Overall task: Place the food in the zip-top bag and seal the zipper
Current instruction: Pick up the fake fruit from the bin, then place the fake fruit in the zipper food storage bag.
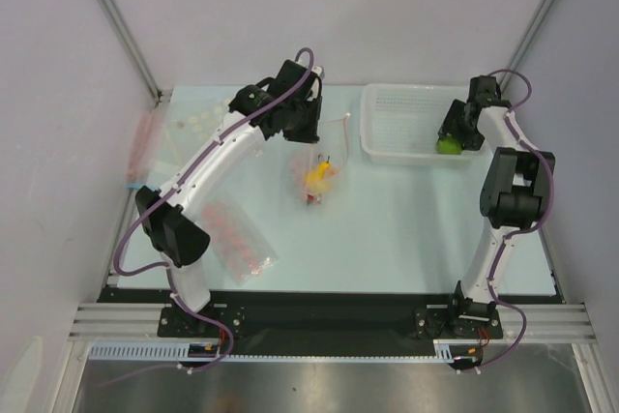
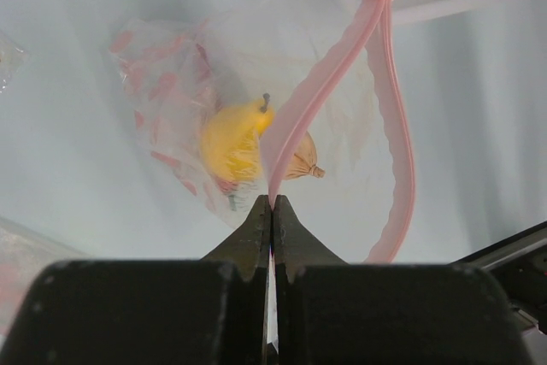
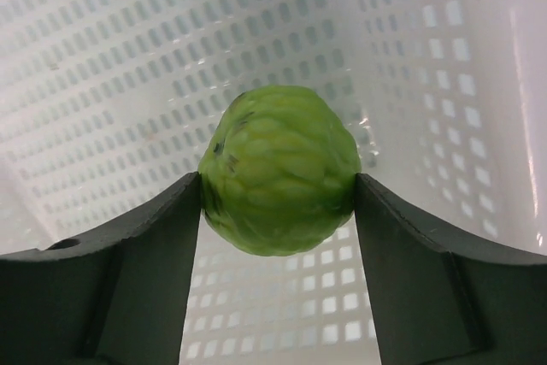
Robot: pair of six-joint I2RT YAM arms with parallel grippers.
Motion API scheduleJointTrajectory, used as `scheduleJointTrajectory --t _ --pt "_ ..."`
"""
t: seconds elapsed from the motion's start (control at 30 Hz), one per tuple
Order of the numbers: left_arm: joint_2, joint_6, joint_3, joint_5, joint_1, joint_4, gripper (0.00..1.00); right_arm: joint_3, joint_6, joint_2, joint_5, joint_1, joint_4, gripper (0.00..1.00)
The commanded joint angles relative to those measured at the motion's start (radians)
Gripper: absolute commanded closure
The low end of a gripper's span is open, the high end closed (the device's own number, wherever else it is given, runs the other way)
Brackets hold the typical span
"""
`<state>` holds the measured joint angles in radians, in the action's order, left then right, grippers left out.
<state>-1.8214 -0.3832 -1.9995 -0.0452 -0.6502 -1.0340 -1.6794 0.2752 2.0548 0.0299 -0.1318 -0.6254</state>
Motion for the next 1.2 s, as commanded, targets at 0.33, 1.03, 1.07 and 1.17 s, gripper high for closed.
scheduleJointTrajectory --t 0.33,1.03,1.07,1.17 --pt "-0.030 -0.014 -0.082 0.066 -0.005 0.023 1.00 0.098 0.067 -0.511 -0.269 0.288 0.081 0.65" --pt "0.045 -0.125 -0.088 0.232 -0.019 0.002 1.00 0.428 0.171 -0.794 -0.233 0.702 0.282 0.68" --pt "0.059 -0.131 -0.079 0.235 -0.019 0.009 1.00 0.428 0.170 -0.788 -0.216 0.707 0.270 0.67" --pt "0.095 -0.160 -0.016 0.255 -0.019 0.046 1.00 0.446 0.165 -0.782 -0.142 0.718 0.242 0.66"
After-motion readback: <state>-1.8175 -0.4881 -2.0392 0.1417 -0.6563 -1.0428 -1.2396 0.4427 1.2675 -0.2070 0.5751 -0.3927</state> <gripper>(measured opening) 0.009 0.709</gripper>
